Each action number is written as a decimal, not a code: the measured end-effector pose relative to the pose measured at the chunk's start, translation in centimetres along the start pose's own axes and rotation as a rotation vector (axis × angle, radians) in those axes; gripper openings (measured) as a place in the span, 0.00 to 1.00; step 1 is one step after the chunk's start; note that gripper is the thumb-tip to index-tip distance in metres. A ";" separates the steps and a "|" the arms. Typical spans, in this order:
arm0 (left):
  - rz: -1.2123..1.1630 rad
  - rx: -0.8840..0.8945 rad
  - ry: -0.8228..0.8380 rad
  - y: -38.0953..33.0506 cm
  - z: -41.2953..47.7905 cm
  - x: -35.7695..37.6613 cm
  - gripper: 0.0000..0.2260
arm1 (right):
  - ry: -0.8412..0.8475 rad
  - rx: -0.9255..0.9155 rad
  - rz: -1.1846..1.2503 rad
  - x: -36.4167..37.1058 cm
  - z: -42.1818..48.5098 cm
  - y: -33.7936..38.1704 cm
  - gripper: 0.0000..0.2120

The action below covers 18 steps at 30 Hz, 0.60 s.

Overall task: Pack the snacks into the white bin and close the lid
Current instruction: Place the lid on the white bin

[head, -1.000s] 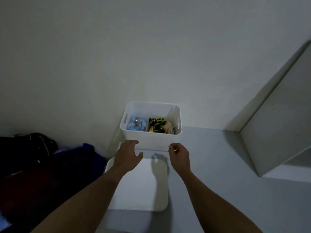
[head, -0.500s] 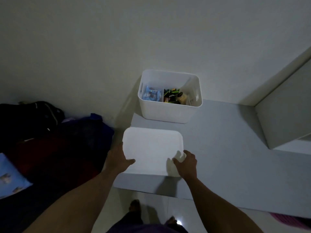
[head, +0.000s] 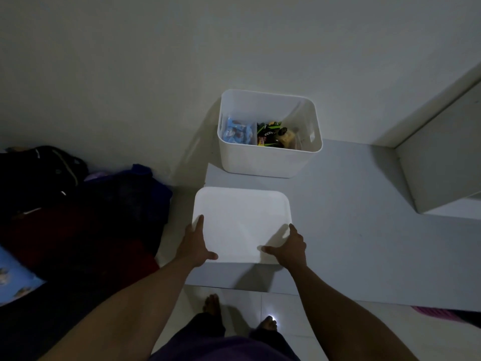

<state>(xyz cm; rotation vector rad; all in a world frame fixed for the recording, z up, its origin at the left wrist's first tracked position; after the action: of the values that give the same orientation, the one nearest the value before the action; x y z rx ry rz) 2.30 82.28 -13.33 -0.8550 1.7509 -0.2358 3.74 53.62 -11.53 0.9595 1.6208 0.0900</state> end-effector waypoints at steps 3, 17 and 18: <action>0.038 0.012 -0.048 -0.2 -0.4 0.0 0.60 | -0.011 0.017 -0.007 -0.1 -0.5 0.1 0.61; -0.161 0.213 -0.423 -7.1 -1.6 -5.5 0.56 | -0.381 -0.048 0.324 -5.2 0.1 3.9 0.52; -0.169 0.225 -0.445 -7.9 -1.1 -5.9 0.56 | -0.403 -0.065 0.338 -5.9 0.5 4.4 0.52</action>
<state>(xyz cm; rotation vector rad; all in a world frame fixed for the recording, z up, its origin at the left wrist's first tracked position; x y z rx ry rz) 5.34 80.16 -4.15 -0.8179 1.2157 -0.3202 6.35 52.65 -4.63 1.1131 1.0735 0.1679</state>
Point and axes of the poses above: each hand's wrist, its own z-axis towards the middle knuckle, its own x-axis out of the palm, y = z × x, the point moved 3 cm from there along z, towards the middle knuckle, and after that the axes turned 15 degrees about -y, right-handed, at the moved point
